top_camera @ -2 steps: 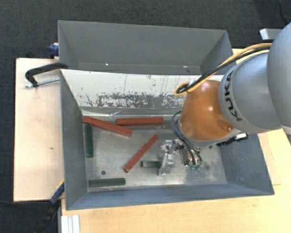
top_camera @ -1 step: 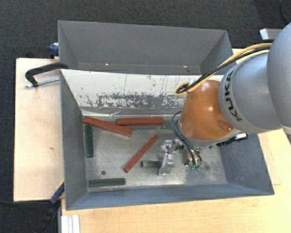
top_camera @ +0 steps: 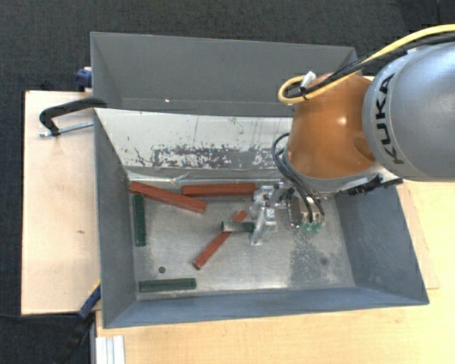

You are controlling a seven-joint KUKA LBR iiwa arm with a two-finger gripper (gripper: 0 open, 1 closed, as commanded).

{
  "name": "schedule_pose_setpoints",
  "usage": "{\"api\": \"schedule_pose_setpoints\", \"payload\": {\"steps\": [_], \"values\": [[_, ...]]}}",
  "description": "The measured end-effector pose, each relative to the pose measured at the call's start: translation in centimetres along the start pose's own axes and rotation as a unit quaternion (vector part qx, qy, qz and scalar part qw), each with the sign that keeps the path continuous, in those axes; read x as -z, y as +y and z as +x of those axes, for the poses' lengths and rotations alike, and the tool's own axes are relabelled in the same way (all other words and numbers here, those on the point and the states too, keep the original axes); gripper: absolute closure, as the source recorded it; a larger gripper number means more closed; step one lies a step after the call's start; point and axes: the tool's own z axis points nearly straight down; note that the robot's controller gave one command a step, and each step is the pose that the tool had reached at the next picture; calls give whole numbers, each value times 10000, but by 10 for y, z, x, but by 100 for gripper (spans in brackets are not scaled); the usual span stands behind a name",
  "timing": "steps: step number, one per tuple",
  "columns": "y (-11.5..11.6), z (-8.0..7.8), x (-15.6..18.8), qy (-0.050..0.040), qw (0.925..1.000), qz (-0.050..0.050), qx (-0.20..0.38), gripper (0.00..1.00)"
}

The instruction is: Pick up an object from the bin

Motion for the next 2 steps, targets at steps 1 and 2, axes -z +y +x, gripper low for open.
{"api": "schedule_pose_setpoints", "payload": {"steps": [1, 2], "values": [[0, 0, 0, 0, 10000, 1, 1, 100], [-7, 8, 56, -3, 10000, 1, 22, 100]]}}
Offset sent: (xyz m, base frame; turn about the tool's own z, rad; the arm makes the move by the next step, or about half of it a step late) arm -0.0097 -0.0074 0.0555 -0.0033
